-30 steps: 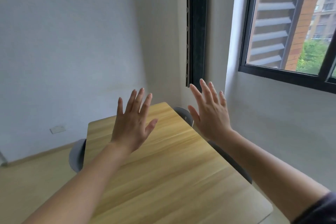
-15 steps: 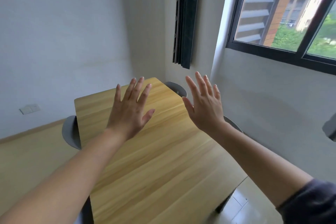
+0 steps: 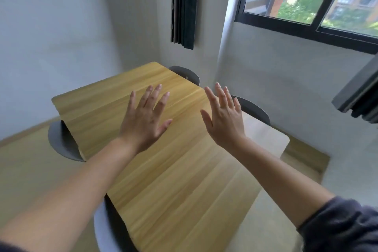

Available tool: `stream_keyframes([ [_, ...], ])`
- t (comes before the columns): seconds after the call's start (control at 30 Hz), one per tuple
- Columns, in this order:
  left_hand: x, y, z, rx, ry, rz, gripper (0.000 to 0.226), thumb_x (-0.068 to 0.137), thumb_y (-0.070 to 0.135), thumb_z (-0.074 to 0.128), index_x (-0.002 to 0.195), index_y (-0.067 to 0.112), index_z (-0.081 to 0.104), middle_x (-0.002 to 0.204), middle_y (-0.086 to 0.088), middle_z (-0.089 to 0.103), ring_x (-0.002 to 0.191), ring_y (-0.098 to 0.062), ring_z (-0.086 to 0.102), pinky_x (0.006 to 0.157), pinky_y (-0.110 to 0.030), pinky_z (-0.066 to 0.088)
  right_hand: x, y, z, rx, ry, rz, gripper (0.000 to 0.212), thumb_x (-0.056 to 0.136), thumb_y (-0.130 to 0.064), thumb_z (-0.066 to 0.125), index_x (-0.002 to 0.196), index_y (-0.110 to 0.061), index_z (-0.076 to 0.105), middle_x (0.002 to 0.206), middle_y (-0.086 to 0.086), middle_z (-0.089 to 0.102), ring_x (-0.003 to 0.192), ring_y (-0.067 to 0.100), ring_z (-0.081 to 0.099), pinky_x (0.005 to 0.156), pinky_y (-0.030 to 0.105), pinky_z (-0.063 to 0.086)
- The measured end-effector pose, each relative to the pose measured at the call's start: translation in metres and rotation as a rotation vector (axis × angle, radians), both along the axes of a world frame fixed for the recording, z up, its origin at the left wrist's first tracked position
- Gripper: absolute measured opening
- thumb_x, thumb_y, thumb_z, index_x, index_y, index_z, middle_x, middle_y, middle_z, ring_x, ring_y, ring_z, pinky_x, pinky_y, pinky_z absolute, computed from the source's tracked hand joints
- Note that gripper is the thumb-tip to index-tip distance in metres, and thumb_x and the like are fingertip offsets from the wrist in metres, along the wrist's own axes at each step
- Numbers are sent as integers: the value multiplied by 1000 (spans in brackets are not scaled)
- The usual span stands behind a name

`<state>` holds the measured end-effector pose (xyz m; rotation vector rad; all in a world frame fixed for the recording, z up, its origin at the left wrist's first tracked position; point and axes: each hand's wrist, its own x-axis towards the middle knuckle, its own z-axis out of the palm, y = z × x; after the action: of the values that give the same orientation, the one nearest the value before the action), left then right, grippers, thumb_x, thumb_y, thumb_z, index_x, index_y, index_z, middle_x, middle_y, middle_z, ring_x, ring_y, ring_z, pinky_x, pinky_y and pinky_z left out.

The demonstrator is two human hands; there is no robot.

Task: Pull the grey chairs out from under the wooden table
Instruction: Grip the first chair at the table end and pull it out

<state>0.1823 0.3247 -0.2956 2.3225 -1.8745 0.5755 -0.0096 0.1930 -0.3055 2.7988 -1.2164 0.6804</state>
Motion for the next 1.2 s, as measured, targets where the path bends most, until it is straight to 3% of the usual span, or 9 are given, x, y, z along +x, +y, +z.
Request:
stream_keyframes([
  [0.33,57,101,-22,101,23,-282,69,91,52,35,148,15,26,158,-15,27,146,-33,26,112,-62,21,32,157,-34,88,55,-276,62,97,-50,25,155,-28,15,164,7,16,151,32,17,118,52,22],
  [0.5,82,104,-38,188,80,-373,72,92,53,28,153,16,23,161,-11,17,150,-29,14,117,-58,13,42,189,-54,117,124,-334,63,95,-52,18,153,-27,16,163,8,19,150,33,21,116,53,25],
  [0.6,97,96,-54,257,66,-397,72,93,54,22,155,18,15,163,-8,9,151,-26,7,119,-55,11,50,191,-72,153,149,-378,61,98,-51,25,154,-28,15,164,8,16,151,32,17,119,53,23],
  [0.9,151,98,-94,446,63,-496,65,100,50,24,155,19,9,164,-6,4,151,-22,0,121,-52,9,113,205,-115,337,196,-434,62,100,-49,26,155,-30,5,165,4,5,153,28,6,121,48,13],
  [1.2,168,151,-160,729,109,-596,62,102,47,25,155,17,14,164,-5,7,151,-22,0,121,-51,10,138,314,-183,651,292,-610,62,100,-47,29,155,-32,3,165,4,10,151,26,16,117,45,26],
])
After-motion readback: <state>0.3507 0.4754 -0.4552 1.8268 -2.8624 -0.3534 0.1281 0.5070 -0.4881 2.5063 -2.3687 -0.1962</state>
